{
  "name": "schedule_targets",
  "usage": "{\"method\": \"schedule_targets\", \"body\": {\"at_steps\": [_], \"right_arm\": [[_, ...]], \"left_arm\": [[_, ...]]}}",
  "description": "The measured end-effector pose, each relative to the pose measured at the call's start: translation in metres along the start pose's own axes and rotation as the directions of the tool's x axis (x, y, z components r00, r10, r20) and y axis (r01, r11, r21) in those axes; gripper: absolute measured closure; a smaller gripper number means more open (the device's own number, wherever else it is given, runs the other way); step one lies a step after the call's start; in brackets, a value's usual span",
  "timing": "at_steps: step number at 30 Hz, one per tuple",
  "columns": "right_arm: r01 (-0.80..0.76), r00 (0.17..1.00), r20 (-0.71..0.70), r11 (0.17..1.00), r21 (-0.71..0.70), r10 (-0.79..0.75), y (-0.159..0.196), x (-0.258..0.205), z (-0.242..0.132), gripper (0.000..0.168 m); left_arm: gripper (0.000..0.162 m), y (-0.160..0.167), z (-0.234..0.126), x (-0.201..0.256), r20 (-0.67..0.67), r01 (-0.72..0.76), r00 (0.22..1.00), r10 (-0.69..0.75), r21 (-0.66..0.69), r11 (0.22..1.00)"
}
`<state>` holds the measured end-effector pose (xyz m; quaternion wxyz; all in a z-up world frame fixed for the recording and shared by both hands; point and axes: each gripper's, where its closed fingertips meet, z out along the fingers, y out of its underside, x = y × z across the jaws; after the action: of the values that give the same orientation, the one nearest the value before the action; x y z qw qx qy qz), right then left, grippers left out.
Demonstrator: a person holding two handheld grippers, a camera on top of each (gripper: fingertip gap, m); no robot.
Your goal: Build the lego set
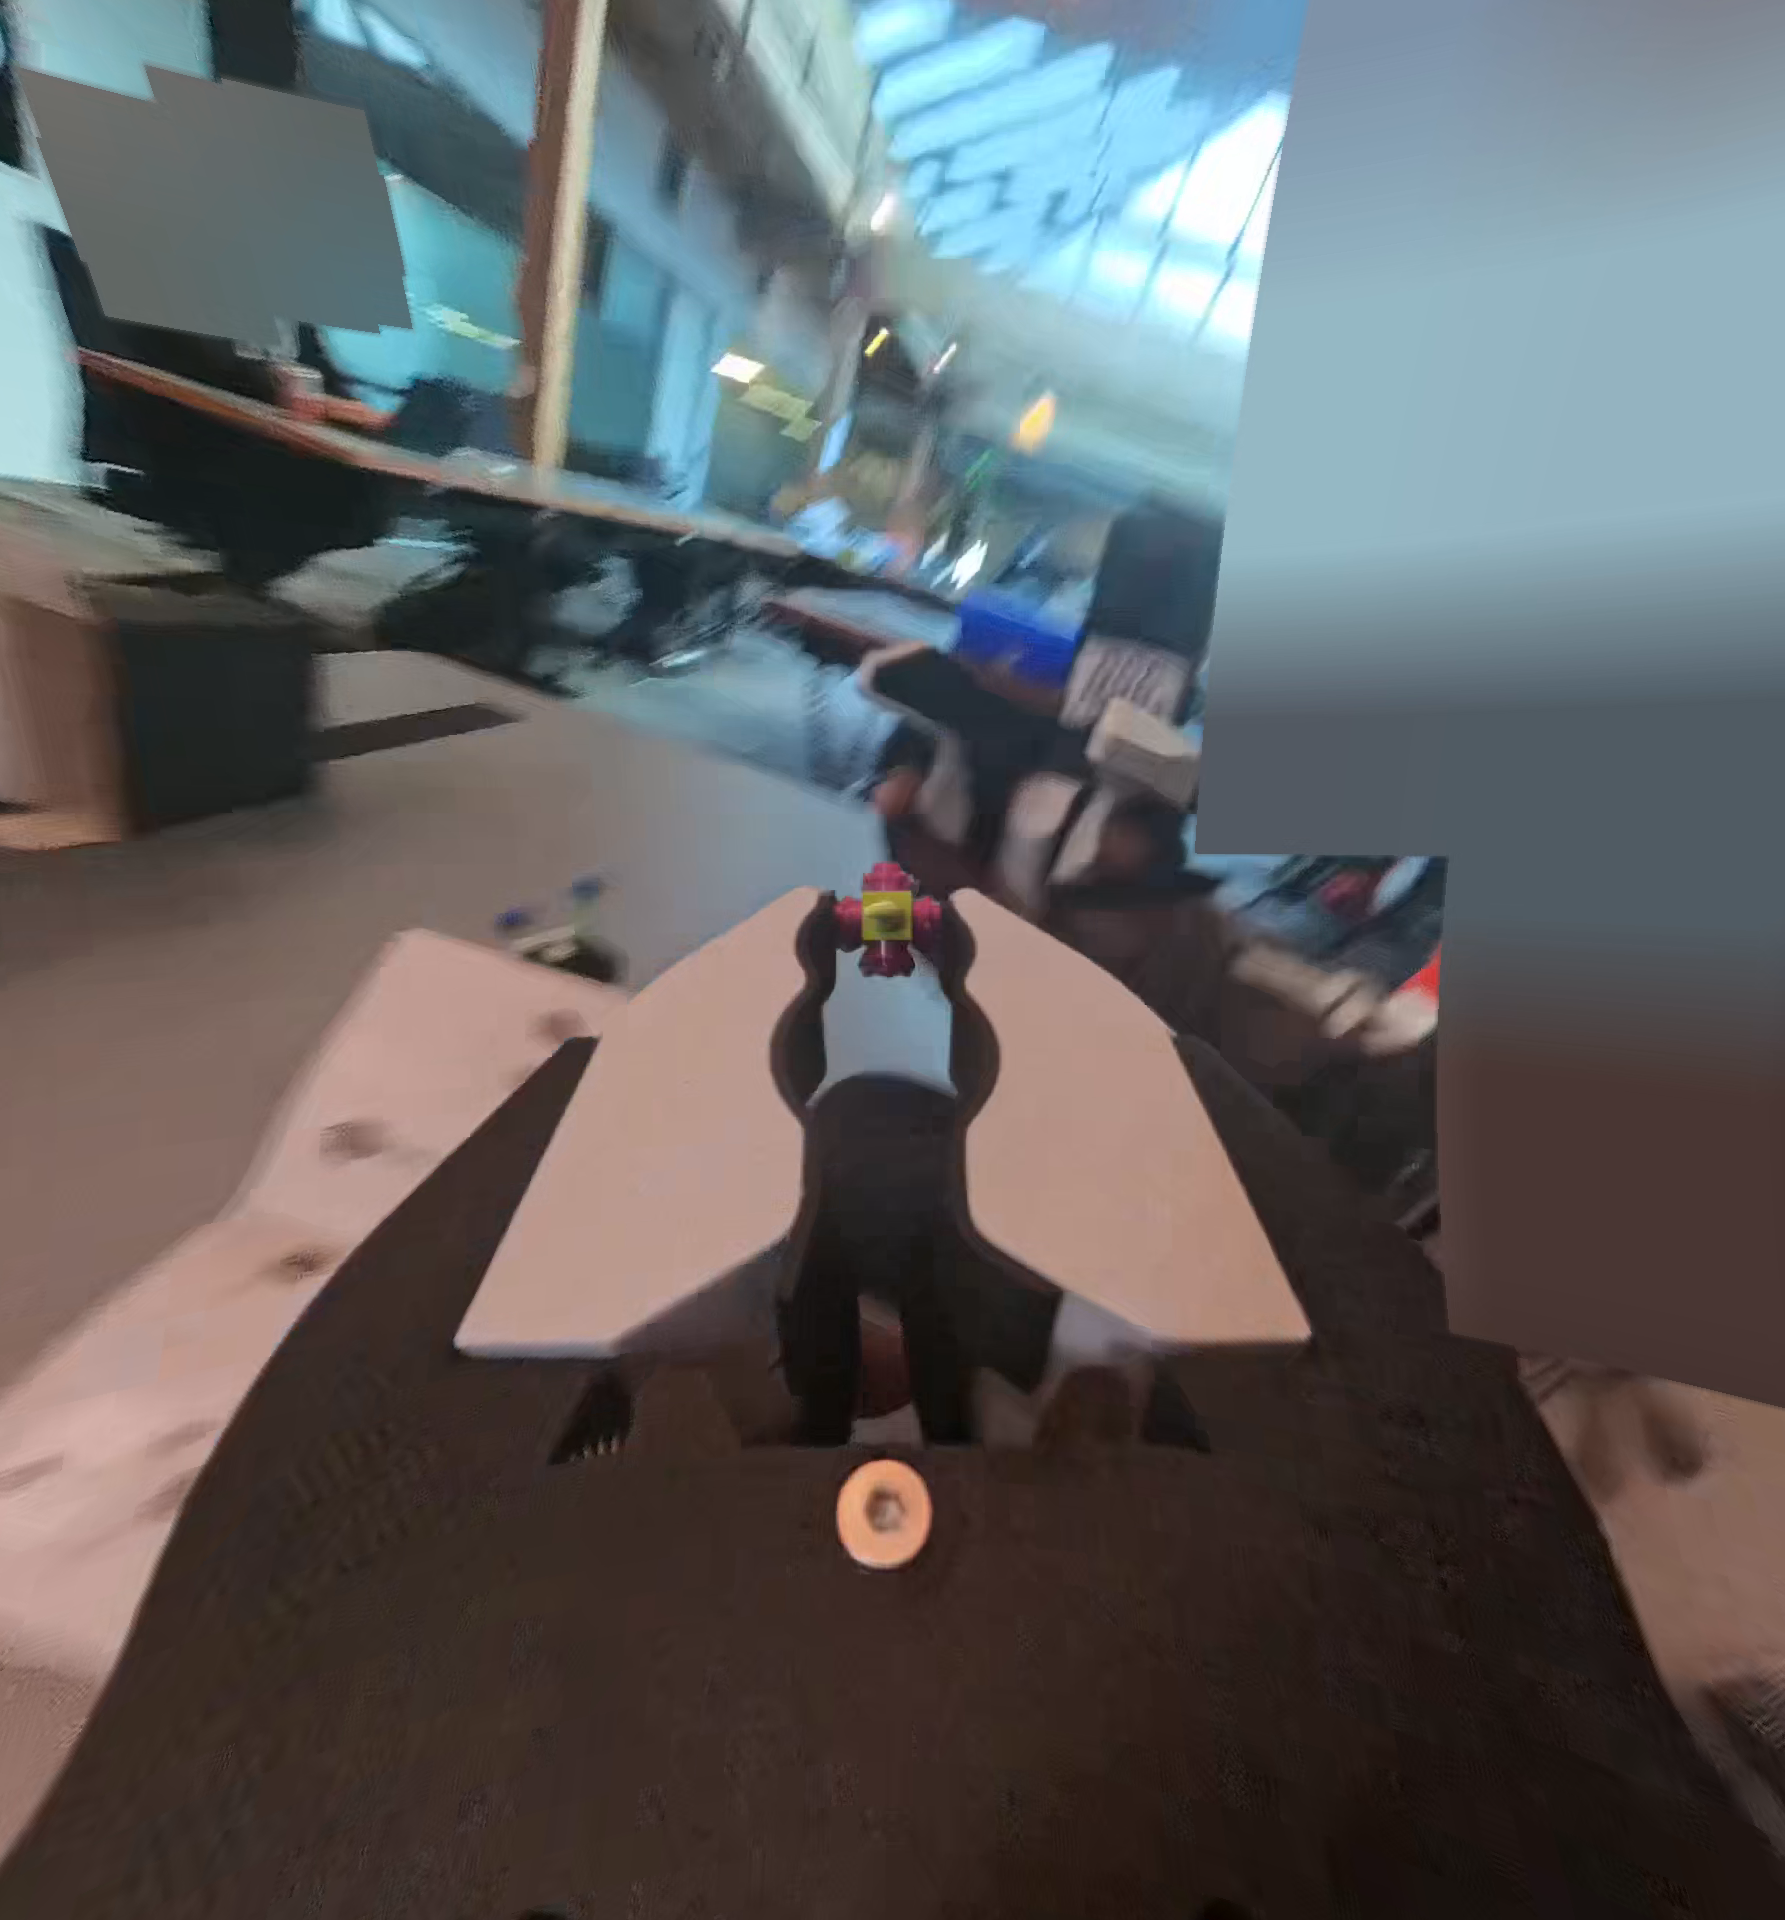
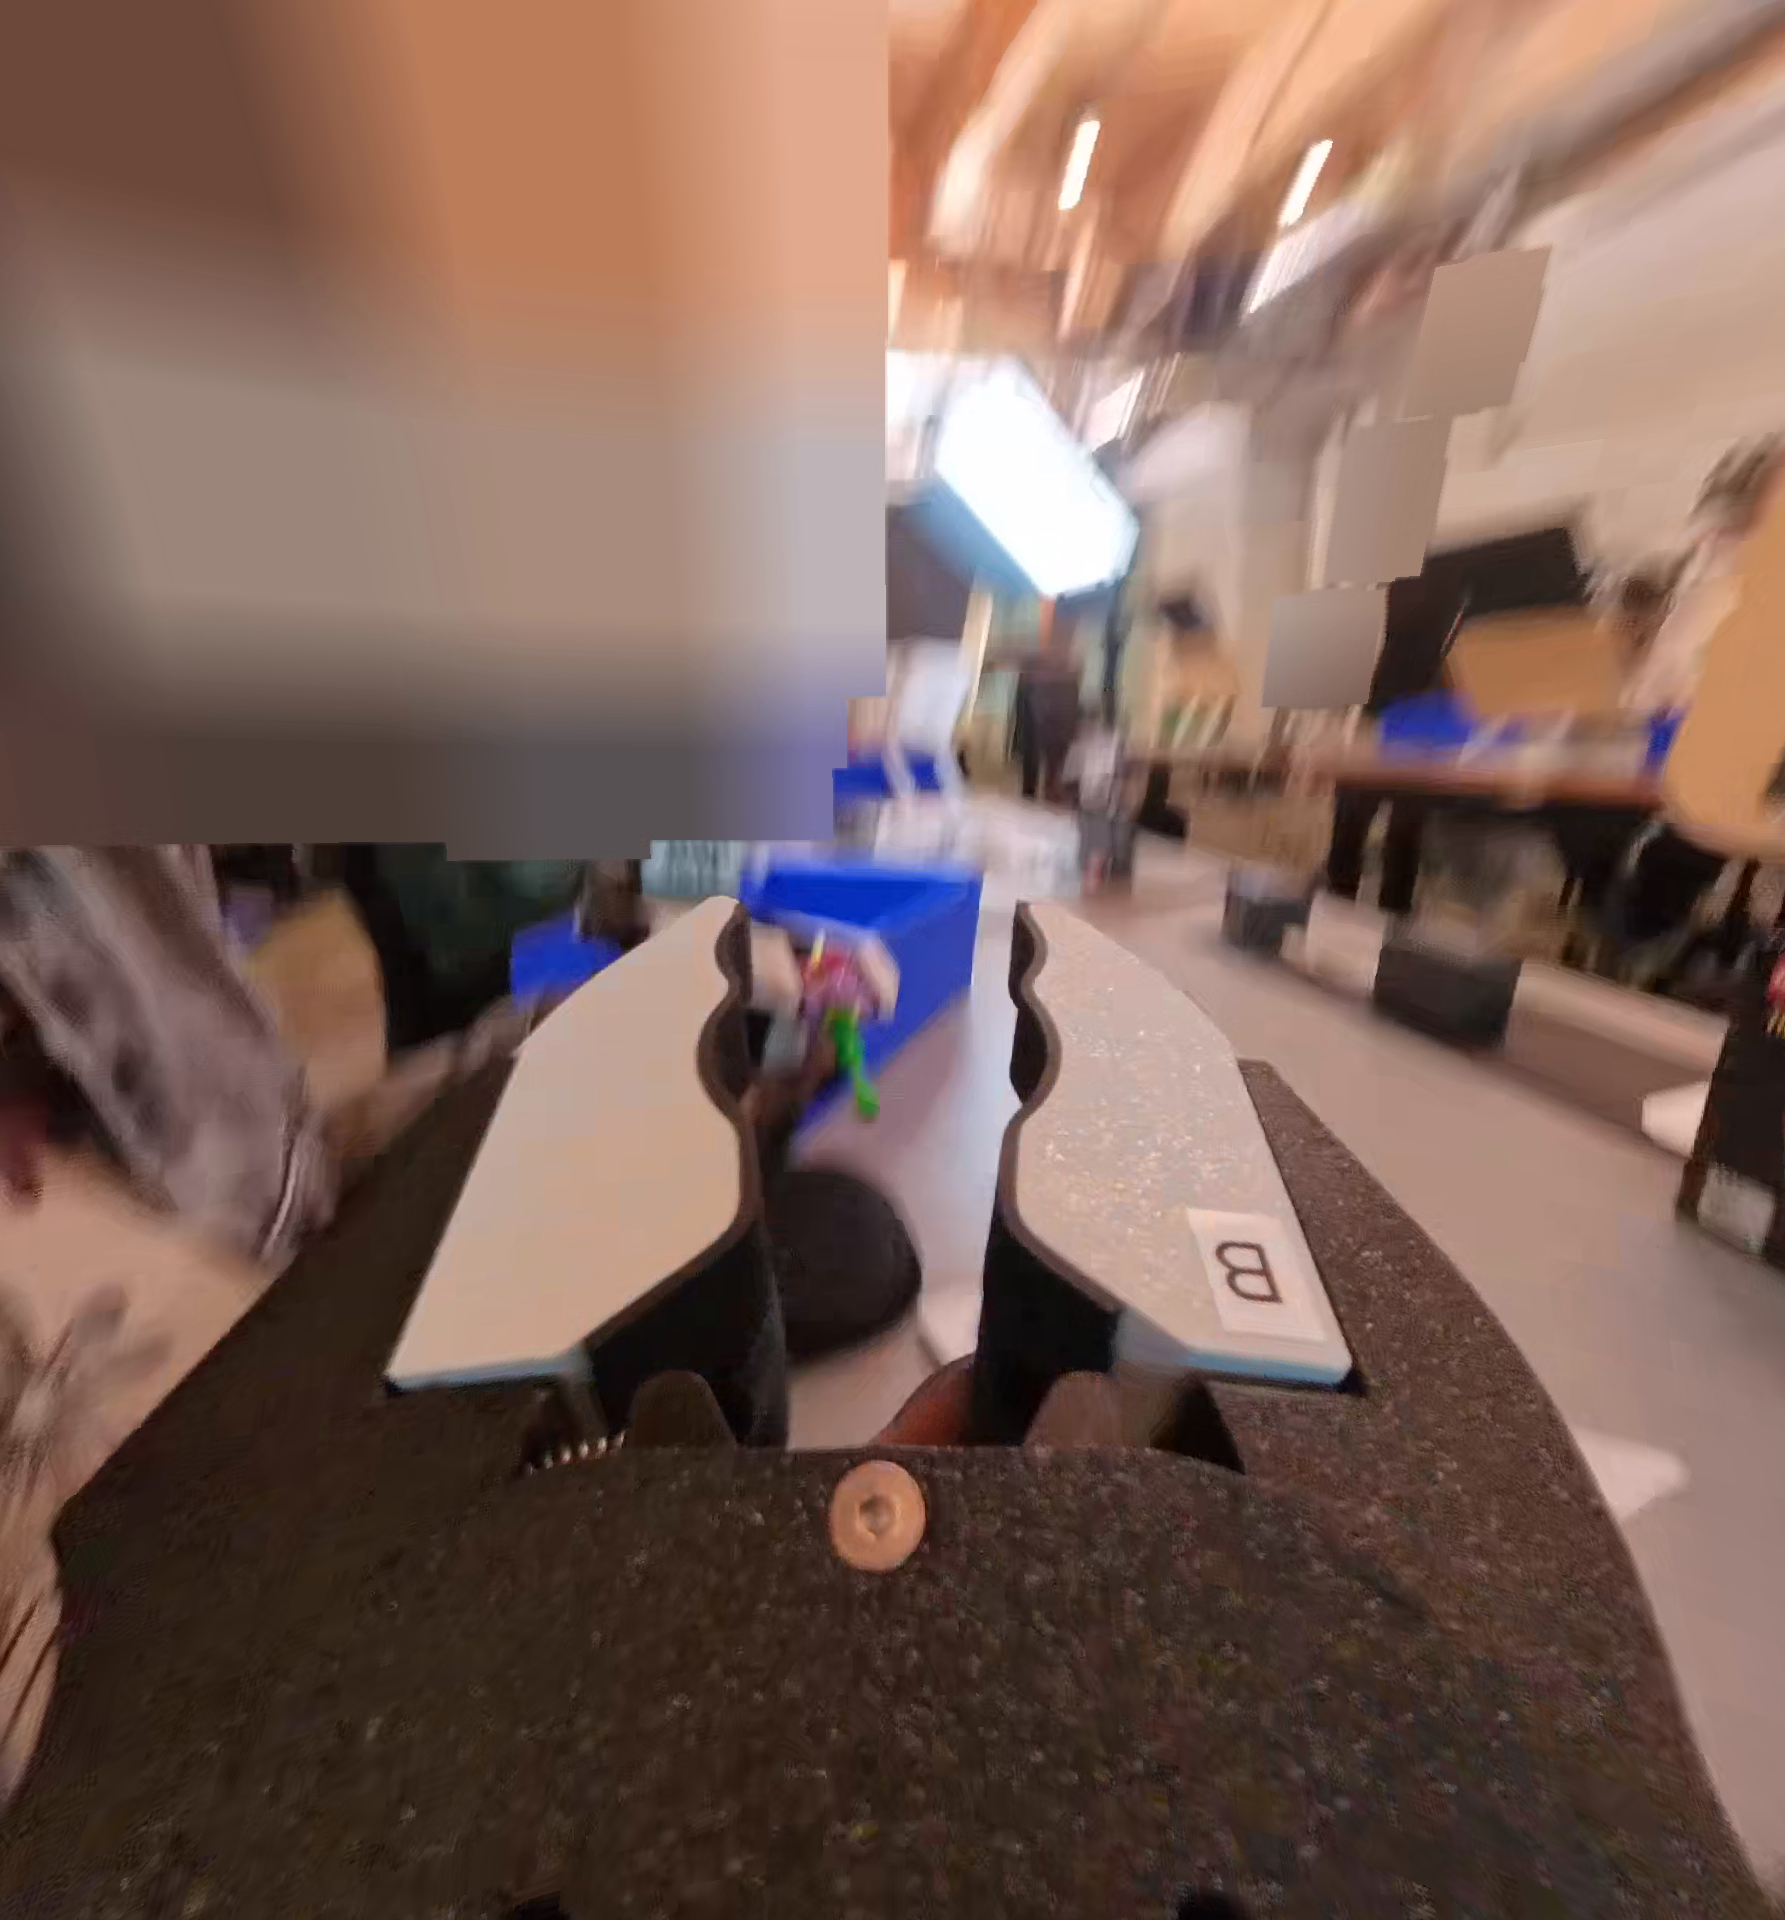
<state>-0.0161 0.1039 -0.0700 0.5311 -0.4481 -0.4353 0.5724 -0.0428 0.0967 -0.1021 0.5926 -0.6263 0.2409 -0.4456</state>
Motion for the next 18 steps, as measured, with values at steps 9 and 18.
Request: {"method": "schedule_targets", "body": {"at_steps": [9, 18], "right_arm": [[0.315, 0.933, 0.044, 0.754, -0.576, -0.357, 0.085, -0.012, 0.012, 0.138], [0.328, 0.933, 0.057, 0.775, -0.54, -0.356, 0.091, -0.015, 0.017, 0.165]], "left_arm": [[0.144, 0.028, -0.015, 0.0, 0.045, -0.203, 0.974, 0.223, -0.275, 0.94], [0.144, 0.034, -0.006, 0.005, 0.005, -0.219, 0.973, 0.231, -0.298, 0.929]]}}
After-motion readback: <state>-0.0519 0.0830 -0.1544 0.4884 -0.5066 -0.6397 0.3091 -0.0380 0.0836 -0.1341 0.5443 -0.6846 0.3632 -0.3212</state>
